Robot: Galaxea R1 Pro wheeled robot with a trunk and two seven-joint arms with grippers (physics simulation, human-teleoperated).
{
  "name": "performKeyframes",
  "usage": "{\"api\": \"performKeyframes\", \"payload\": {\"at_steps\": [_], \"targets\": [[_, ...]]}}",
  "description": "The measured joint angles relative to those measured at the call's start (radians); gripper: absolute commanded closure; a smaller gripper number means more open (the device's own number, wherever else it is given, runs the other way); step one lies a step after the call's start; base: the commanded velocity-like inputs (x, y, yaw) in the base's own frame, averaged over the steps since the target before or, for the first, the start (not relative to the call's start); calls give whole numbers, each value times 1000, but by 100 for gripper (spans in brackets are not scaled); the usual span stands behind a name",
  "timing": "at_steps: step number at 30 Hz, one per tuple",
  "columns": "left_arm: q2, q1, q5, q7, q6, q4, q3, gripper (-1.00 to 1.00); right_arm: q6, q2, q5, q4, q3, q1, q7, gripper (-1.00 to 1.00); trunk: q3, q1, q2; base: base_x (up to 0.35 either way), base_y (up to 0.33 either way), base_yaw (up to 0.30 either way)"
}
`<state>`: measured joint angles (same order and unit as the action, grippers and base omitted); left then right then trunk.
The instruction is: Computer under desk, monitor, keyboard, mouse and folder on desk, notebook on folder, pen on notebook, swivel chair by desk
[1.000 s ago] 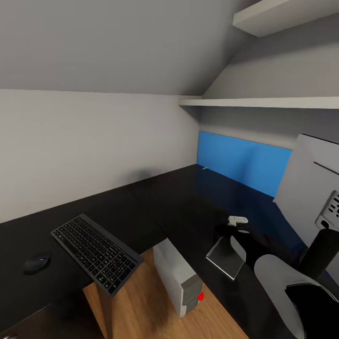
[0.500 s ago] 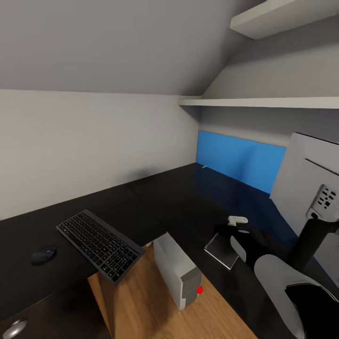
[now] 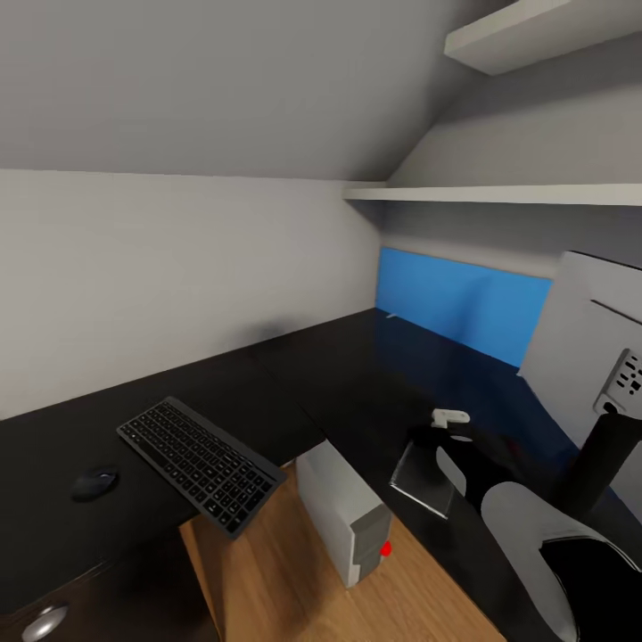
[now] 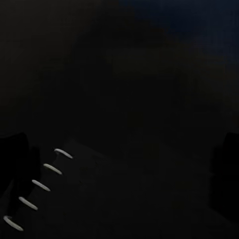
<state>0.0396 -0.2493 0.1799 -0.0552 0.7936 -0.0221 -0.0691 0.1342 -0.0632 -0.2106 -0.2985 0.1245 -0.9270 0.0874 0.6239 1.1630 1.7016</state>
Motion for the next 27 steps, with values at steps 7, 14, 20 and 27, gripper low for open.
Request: {"api": "performKeyframes", "payload": {"at_steps": [7, 14, 20, 27], "targets": [[0, 0, 0, 0, 0, 0, 0, -100, 0, 2, 1, 0, 2, 0, 0, -100, 0, 0, 0, 0, 45, 0], [0, 0, 0, 0, 0, 0, 0, -100, 1, 2, 0, 0, 2, 0, 0, -100, 0, 0, 0, 0, 5, 0], [0, 0, 0, 0, 0, 0, 0, -100, 1, 2, 0, -1, 4, 0, -2, -100, 0, 0, 0, -35, 0, 0], [0, 0, -1, 0, 0, 0, 0, -100, 1, 1, 0, -1, 4, 0, -3, -100, 0, 0, 0, -182, 0, 0]]}}
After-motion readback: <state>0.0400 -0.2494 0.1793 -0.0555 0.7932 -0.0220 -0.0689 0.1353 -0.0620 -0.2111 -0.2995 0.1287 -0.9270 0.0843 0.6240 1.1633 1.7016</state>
